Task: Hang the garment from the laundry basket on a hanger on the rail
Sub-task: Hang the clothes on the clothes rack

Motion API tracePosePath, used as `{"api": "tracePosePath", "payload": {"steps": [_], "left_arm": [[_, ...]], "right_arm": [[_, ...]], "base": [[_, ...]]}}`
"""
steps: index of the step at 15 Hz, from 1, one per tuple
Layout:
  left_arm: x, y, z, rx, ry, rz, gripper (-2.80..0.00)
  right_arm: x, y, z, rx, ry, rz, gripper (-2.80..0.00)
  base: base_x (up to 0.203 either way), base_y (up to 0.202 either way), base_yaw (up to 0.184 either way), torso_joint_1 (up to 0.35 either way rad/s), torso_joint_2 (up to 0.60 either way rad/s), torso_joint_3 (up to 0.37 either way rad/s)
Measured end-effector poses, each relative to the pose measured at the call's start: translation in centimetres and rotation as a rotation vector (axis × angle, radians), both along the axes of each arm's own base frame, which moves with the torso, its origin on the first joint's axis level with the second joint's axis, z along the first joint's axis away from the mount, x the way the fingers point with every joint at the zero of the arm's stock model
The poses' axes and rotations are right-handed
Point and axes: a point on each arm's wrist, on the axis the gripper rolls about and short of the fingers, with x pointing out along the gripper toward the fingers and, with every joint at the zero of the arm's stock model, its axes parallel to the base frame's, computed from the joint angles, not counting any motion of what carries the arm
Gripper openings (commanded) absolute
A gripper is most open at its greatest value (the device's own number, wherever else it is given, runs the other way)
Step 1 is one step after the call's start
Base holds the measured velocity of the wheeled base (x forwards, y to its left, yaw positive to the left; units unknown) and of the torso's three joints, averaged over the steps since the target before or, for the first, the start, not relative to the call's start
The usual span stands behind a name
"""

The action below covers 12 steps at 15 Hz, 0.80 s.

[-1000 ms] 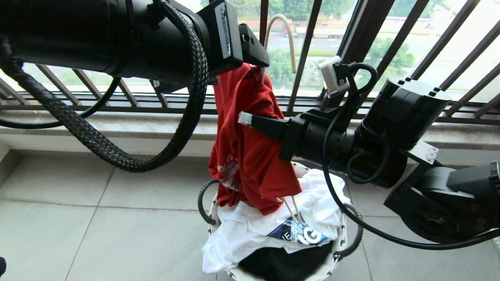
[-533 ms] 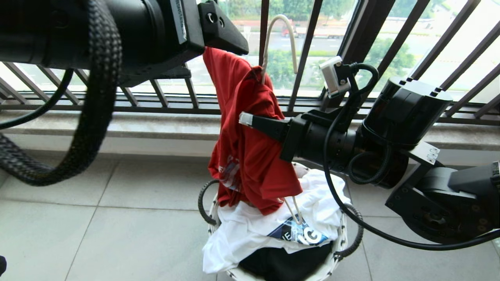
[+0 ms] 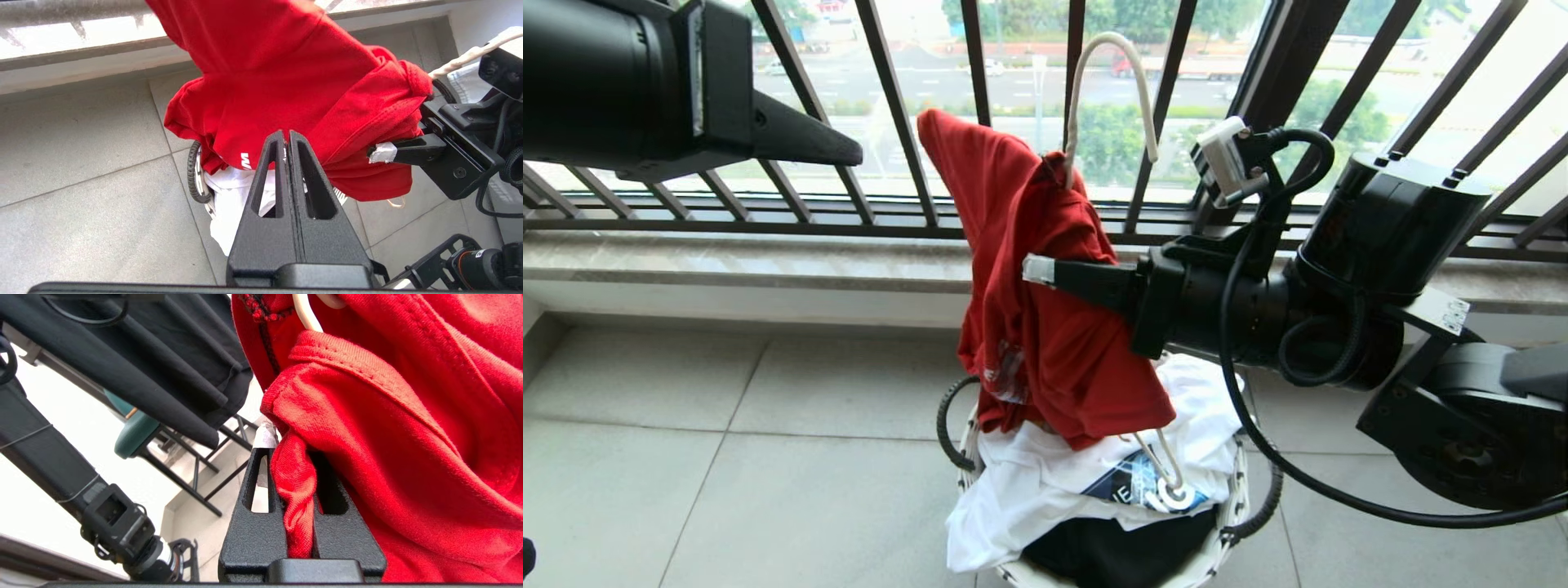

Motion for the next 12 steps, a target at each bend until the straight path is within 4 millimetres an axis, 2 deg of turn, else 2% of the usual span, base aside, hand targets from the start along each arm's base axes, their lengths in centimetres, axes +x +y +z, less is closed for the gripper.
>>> {"api": "tracePosePath", "payload": {"steps": [3,7,10,12], "left_arm": [[-1.0,1.8,0.8,0.089,-0.026,-0.134,-2.8],[-2.6,2.6,0.8,0.272,-0.075,-0.303,-2.8],[-2.1,2.3,0.3,0.39,-0.117,-0.373,-2.8],[-1.8,2.1,0.2,0.414,-0.127,-0.387,-2.8]], "right_arm": [[-0.6,-0.4,0.3,-0.029,0.014,0.075,-2.8],[-0.8,-0.4,1.3,-0.027,-0.03,0.191,-2.8],[-0.4,-0.8,1.9,-0.035,-0.069,0.29,-2.8],[-0.4,-0.9,1.6,-0.048,-0.068,0.336,-2.8]], "base": [[0.0,0.0,0.0,0.0,0.0,0.0],[0.0,0.0,0.0,0.0,0.0,0.0],[0.0,0.0,0.0,0.0,0.0,0.0],[0.0,0.0,0.0,0.0,0.0,0.0]]}}
